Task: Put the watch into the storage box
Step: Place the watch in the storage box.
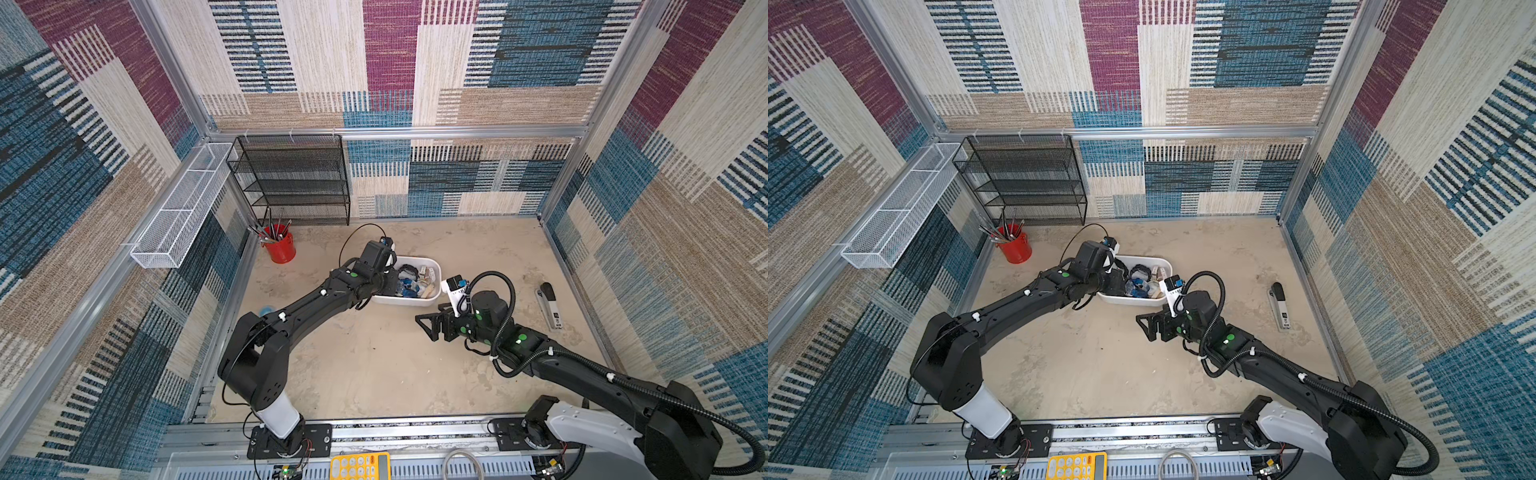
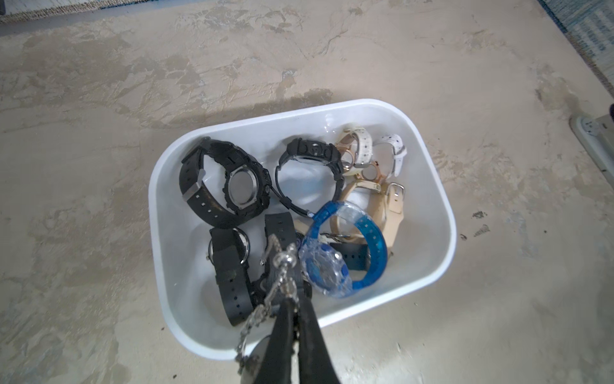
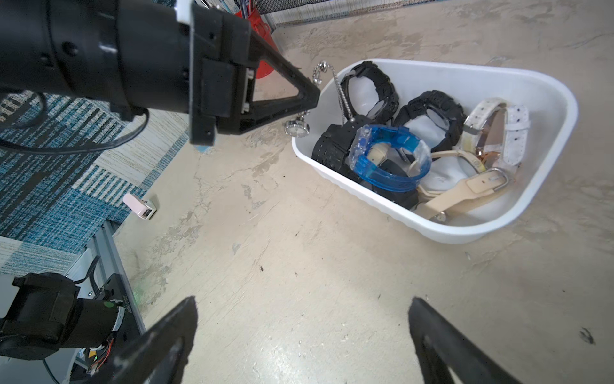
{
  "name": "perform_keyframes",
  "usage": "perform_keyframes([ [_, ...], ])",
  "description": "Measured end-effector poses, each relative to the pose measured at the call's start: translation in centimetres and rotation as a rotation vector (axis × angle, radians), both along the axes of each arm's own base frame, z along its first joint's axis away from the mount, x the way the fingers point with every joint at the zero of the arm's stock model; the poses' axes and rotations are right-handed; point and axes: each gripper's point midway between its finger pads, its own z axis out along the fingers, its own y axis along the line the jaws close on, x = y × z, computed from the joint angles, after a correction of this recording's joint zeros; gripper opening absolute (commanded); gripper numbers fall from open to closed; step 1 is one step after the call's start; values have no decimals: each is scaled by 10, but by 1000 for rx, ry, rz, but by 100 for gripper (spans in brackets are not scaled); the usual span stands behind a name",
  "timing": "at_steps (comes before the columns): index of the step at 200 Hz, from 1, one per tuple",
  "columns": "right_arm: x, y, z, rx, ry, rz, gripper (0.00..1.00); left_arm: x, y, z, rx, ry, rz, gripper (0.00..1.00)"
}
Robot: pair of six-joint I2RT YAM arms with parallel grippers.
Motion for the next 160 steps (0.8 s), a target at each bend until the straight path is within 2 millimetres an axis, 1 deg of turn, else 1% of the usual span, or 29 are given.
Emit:
perform_keyframes([
  [26,4,1,1,-4,-2,-8,100,14,4,-12,8,10,22,0],
  [51,6,2,-1,-10,0,-13,100,20,6,-27,6,40,26,0],
  [70,8,3,-2,-13,2,-15,100,28,15,-35,7,51,54,0],
  [76,9,4,-1,-14,3,-15,100,30,16,-37,3,52,61,3],
  [83,10,5,-1,-14,3,-15,100,33,18,-38,-2,53,69,8],
  [90,11,6,-1,-13,2,-15,100,35,20,-40,-6,55,78,16],
  [105,13,7,0,-13,1,-15,100,34,19,-41,-20,63,72,29],
  [115,15,7,1,-14,-4,-21,100,35,19,-37,-32,53,74,39],
  [129,16,8,2,-13,-7,-20,100,31,18,-32,-58,52,68,51],
  [139,17,9,3,-12,-9,-20,100,28,20,-25,-77,40,76,63],
  [154,19,9,4,-15,-13,-28,100,24,19,-15,-113,16,66,85],
  [160,21,8,4,-17,-16,-34,100,22,19,-13,-125,8,62,92],
])
